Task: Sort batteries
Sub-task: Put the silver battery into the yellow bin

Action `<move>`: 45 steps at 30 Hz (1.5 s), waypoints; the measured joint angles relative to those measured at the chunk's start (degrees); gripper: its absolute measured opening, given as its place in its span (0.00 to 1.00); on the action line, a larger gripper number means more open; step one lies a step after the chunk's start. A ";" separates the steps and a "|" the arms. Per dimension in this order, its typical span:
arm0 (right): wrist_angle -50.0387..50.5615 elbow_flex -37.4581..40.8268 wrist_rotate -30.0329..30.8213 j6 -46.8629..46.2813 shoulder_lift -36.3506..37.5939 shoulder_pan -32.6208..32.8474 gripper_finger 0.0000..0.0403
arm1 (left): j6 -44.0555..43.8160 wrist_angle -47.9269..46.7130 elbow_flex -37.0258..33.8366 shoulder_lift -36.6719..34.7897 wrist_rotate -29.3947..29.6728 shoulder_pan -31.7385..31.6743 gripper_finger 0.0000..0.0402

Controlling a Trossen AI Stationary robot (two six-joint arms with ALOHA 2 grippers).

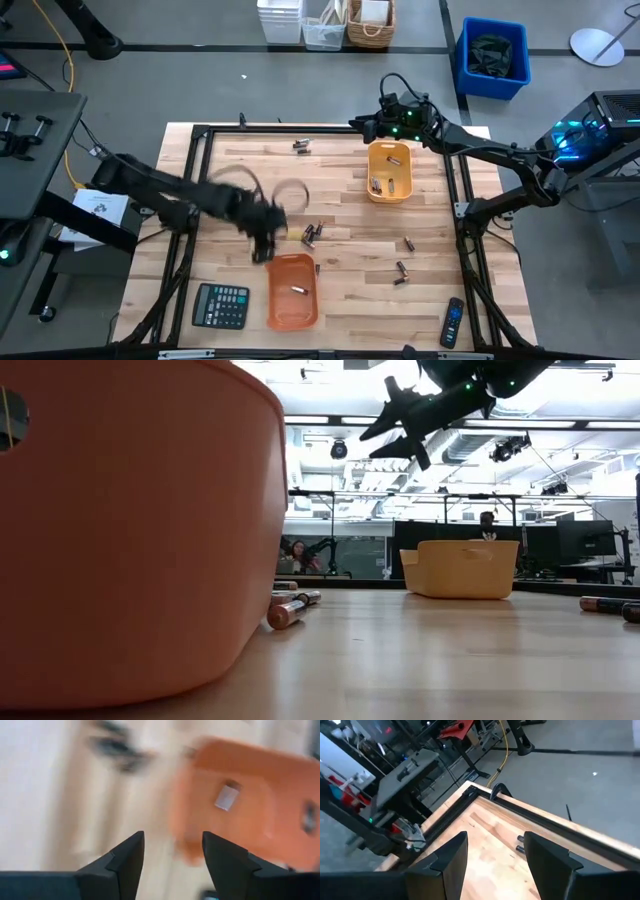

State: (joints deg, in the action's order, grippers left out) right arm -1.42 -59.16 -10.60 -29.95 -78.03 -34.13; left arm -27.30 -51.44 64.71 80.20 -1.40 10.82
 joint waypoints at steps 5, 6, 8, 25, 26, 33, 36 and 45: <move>0.04 0.00 -0.06 -3.68 0.01 0.15 0.47 | -5.56 -12.80 0.63 -1.46 2.49 -15.93 0.49; 0.04 0.00 -0.04 -3.68 0.01 0.15 0.47 | -4.76 -15.27 0.61 -0.88 5.55 -18.88 0.49; 0.05 0.00 0.56 -4.30 0.01 0.15 0.47 | -2.15 -17.90 0.61 0.72 11.51 -24.63 0.48; 0.08 0.00 1.47 -5.62 0.01 0.15 0.47 | 54.76 -18.30 0.42 14.68 11.48 -38.69 0.47; 0.08 0.00 1.47 -5.64 0.01 0.15 0.47 | 56.53 -17.32 -0.05 15.21 11.80 -38.93 0.47; 0.12 0.00 1.47 -4.21 0.01 0.15 0.47 | 63.55 -14.36 -5.32 16.71 12.26 -40.08 0.47; 0.14 0.00 1.47 -4.10 0.01 0.15 0.47 | 65.30 -10.76 -7.82 15.80 12.28 -40.07 0.47; 0.15 0.00 1.47 -4.09 0.01 0.15 0.47 | 69.80 -1.84 -13.04 15.50 15.47 -40.07 0.47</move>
State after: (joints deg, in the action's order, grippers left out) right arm -1.28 -59.16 -9.13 -34.04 -78.02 -33.98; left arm 42.50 -53.28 51.67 95.70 14.06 -29.26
